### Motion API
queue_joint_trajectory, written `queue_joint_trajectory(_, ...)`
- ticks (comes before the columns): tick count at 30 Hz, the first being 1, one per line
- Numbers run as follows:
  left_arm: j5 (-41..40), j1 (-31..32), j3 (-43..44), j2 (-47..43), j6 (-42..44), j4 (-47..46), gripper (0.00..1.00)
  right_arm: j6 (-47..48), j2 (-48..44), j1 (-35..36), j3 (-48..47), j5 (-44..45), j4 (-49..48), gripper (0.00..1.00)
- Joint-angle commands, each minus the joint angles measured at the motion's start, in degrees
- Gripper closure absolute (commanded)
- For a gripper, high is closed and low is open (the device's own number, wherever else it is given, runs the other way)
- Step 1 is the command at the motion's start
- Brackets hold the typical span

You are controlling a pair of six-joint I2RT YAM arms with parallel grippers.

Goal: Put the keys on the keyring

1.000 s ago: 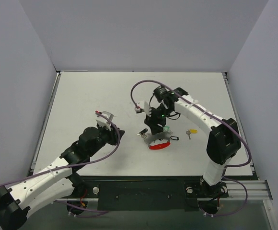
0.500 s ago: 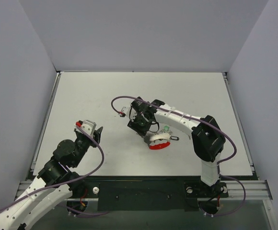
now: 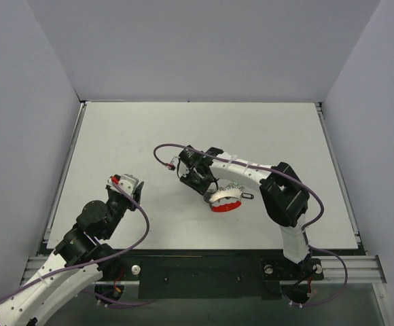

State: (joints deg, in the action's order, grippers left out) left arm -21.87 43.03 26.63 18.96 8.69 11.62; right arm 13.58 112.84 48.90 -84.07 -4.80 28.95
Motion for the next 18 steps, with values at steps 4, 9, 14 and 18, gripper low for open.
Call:
queue_joint_trajectory(4, 0.69, -0.49, 0.35, -0.15, 1.16, -2.30, 0.48, -1.19, 1.77, 0.58, -1.53, 2.69, 3.74, 0.80)
queue_joint_trajectory(9, 1.12, -0.58, 0.35, -0.41, 1.16, -2.30, 0.48, -1.02, 1.86, 0.49, -2.06, 2.95, 4.62, 0.95)
queue_joint_trajectory(14, 1.48, -0.75, 0.26, -0.68, 1.07, -2.48, 0.48, -0.05, -1.90, -0.03, -3.64, 1.64, 6.38, 1.00)
queue_joint_trajectory(18, 2.09, -0.84, 0.26, -0.59, 1.15, -2.48, 0.48, 2.31, -7.09, -2.93, -6.27, -5.99, 9.88, 1.00)
